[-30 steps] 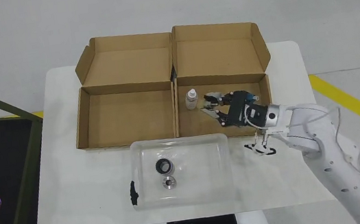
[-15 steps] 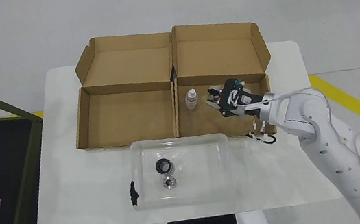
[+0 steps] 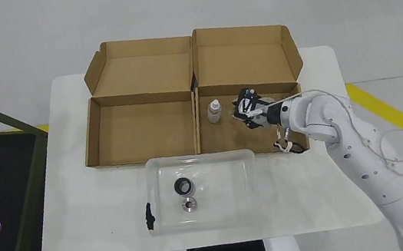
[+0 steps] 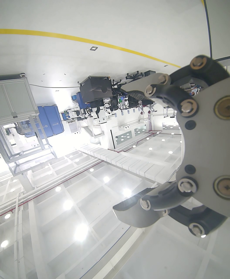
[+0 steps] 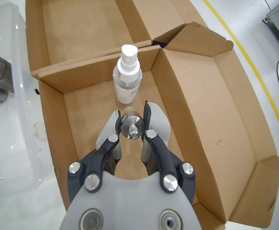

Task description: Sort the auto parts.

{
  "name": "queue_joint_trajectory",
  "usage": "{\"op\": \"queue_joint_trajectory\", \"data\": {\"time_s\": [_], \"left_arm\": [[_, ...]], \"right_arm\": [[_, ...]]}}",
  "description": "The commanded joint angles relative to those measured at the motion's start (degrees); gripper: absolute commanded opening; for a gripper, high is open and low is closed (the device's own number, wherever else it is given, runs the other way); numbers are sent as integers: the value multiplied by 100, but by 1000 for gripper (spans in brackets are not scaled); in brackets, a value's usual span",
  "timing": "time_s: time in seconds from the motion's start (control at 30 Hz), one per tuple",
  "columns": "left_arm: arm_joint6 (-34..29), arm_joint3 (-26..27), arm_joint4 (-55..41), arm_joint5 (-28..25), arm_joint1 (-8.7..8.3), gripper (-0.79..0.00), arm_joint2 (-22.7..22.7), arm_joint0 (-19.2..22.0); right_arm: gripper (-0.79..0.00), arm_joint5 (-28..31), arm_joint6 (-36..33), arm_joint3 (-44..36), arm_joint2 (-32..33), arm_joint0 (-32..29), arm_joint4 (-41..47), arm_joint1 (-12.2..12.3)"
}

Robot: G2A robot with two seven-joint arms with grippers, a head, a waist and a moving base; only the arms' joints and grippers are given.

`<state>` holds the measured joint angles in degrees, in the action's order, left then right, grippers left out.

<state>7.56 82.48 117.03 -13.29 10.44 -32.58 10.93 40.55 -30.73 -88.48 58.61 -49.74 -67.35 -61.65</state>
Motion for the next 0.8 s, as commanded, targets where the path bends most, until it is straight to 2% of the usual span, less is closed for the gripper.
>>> {"op": "queue_joint_trajectory", "data": {"time_s": [0.0, 0.47, 0.57, 0.7, 0.77], "left_arm": [[0, 0, 0, 0, 0, 0, 0, 0], [0, 0, 0, 0, 0, 0, 0, 0], [0, 0, 0, 0, 0, 0, 0, 0], [0, 0, 0, 0, 0, 0, 0, 0], [0, 0, 0, 0, 0, 0, 0, 0]], "right_arm": [[-785, -12, -157, 72, -98, 91, -67, -21], [-779, -240, -537, 778, -727, 597, -211, -232], [-717, -289, -544, 887, -817, 674, -271, -271], [-557, -304, -509, 1001, -880, 733, -283, -308], [-520, -301, -492, 1033, -897, 745, -275, -321]]}}
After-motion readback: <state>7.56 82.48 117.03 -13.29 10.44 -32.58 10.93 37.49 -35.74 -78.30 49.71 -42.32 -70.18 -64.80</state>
